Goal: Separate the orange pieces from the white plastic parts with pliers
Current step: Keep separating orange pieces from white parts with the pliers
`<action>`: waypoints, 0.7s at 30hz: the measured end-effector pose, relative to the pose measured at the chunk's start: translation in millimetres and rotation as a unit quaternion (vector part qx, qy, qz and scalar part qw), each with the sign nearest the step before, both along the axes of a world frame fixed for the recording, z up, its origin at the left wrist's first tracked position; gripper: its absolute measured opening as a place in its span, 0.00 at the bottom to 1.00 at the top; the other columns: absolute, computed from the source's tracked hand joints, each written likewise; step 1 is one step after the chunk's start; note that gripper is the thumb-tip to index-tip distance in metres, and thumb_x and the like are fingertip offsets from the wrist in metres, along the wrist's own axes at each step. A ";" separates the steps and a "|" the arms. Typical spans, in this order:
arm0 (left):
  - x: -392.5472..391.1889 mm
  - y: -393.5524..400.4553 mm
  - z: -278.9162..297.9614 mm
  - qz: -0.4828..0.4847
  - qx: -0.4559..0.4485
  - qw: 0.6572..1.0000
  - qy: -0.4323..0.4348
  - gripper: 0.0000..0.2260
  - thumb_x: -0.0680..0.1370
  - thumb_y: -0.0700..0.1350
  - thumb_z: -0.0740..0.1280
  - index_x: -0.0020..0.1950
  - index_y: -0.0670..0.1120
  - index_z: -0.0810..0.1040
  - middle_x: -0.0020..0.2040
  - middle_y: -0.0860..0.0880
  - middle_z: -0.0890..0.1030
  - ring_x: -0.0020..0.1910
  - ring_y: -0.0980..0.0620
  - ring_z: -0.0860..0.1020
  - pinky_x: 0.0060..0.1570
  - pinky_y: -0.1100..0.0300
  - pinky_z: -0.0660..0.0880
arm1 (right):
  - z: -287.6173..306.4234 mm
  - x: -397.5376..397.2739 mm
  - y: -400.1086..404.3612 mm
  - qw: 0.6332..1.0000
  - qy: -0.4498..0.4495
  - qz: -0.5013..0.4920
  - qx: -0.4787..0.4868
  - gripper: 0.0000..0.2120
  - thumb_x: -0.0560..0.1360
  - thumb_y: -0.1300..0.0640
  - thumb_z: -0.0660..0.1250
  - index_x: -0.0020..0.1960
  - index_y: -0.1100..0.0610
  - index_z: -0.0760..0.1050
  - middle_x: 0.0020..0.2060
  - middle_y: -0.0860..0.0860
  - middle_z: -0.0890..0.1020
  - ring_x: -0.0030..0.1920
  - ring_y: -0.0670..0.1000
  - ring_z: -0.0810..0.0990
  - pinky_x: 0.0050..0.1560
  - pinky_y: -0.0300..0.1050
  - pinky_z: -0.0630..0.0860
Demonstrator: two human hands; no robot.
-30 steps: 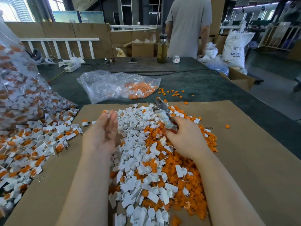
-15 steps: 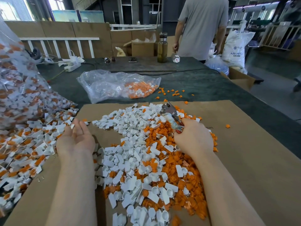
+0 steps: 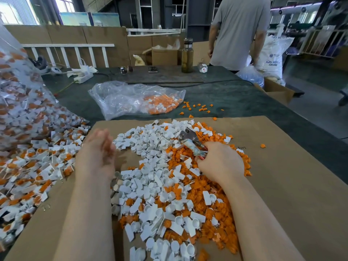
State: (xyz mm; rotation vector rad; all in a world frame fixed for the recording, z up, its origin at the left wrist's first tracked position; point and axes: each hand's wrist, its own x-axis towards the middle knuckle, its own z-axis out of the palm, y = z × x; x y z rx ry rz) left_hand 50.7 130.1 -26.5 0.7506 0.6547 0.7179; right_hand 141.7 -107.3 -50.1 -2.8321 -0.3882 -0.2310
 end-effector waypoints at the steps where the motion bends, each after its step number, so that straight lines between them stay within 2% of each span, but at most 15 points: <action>1: 4.6 -3.2 -0.4 -0.034 0.085 0.995 0.050 0.06 0.77 0.43 0.72 0.52 0.52 0.81 0.47 0.53 0.84 0.45 0.58 0.81 0.46 0.62 0.78 | -0.4 -0.2 1.0 1.000 0.003 0.002 -0.004 0.09 0.74 0.44 0.66 0.48 0.48 0.75 0.36 0.44 0.75 0.34 0.45 0.74 0.27 0.39 0.68; 3: 10.9 -15.1 -4.0 -0.096 0.267 0.945 0.163 0.06 0.77 0.44 0.72 0.48 0.56 0.81 0.48 0.56 0.83 0.47 0.56 0.80 0.46 0.60 0.76 | -0.5 -0.6 1.8 1.000 0.005 0.001 -0.007 0.08 0.73 0.44 0.67 0.48 0.47 0.75 0.36 0.44 0.75 0.34 0.44 0.74 0.26 0.39 0.68; 6: 16.9 -30.3 -14.4 -0.139 0.460 0.836 0.265 0.05 0.77 0.46 0.71 0.45 0.56 0.80 0.45 0.58 0.81 0.42 0.58 0.79 0.39 0.62 0.74 | -0.3 -1.4 2.1 1.000 0.001 0.001 -0.011 0.07 0.73 0.45 0.67 0.46 0.47 0.75 0.36 0.44 0.75 0.34 0.44 0.73 0.26 0.39 0.67; 9: 23.0 -38.0 -16.7 -0.167 0.551 0.739 0.349 0.04 0.78 0.47 0.70 0.52 0.53 0.80 0.46 0.54 0.82 0.43 0.52 0.82 0.46 0.53 0.80 | -0.7 -2.5 3.5 1.000 -0.003 0.003 -0.012 0.07 0.73 0.45 0.67 0.45 0.48 0.74 0.36 0.44 0.75 0.34 0.45 0.73 0.27 0.40 0.67; 11: 24.4 -41.0 -17.2 -0.179 0.596 0.683 0.382 0.10 0.79 0.47 0.68 0.59 0.52 0.79 0.54 0.49 0.82 0.50 0.48 0.82 0.53 0.51 0.79 | -0.9 -2.9 4.3 1.000 -0.002 0.009 -0.010 0.07 0.73 0.46 0.67 0.45 0.48 0.73 0.35 0.44 0.74 0.34 0.45 0.72 0.27 0.40 0.66; 13: 24.0 -43.0 -16.9 -0.182 0.638 0.640 0.388 0.13 0.79 0.47 0.67 0.64 0.53 0.77 0.61 0.48 0.79 0.54 0.47 0.79 0.54 0.53 0.77 | -1.1 -2.9 4.4 1.000 -0.004 0.013 -0.009 0.07 0.73 0.47 0.68 0.45 0.48 0.72 0.35 0.43 0.72 0.32 0.43 0.69 0.26 0.39 0.62; 15: 24.2 -44.1 -16.5 -0.200 0.645 0.638 0.369 0.12 0.80 0.47 0.66 0.64 0.53 0.78 0.62 0.49 0.78 0.54 0.49 0.78 0.53 0.54 0.76 | -1.1 -2.8 4.6 1.000 -0.005 0.011 -0.008 0.07 0.72 0.47 0.68 0.45 0.48 0.72 0.34 0.43 0.72 0.32 0.43 0.69 0.25 0.39 0.61; 18: 23.5 -46.5 -16.7 -0.234 0.628 0.654 0.351 0.09 0.80 0.46 0.66 0.59 0.53 0.80 0.57 0.50 0.81 0.50 0.51 0.79 0.52 0.55 0.77 | -1.7 -2.6 5.3 1.000 -0.004 0.006 -0.006 0.07 0.72 0.47 0.68 0.45 0.48 0.72 0.34 0.43 0.72 0.32 0.43 0.69 0.25 0.39 0.62; 21: 24.6 -47.2 -15.7 -0.238 0.643 0.638 0.352 0.11 0.80 0.48 0.67 0.62 0.51 0.78 0.59 0.49 0.81 0.54 0.49 0.78 0.54 0.55 0.76 | -2.4 -2.4 5.5 1.000 -0.007 0.007 -0.003 0.08 0.72 0.47 0.68 0.47 0.48 0.73 0.35 0.44 0.72 0.33 0.44 0.69 0.26 0.39 0.63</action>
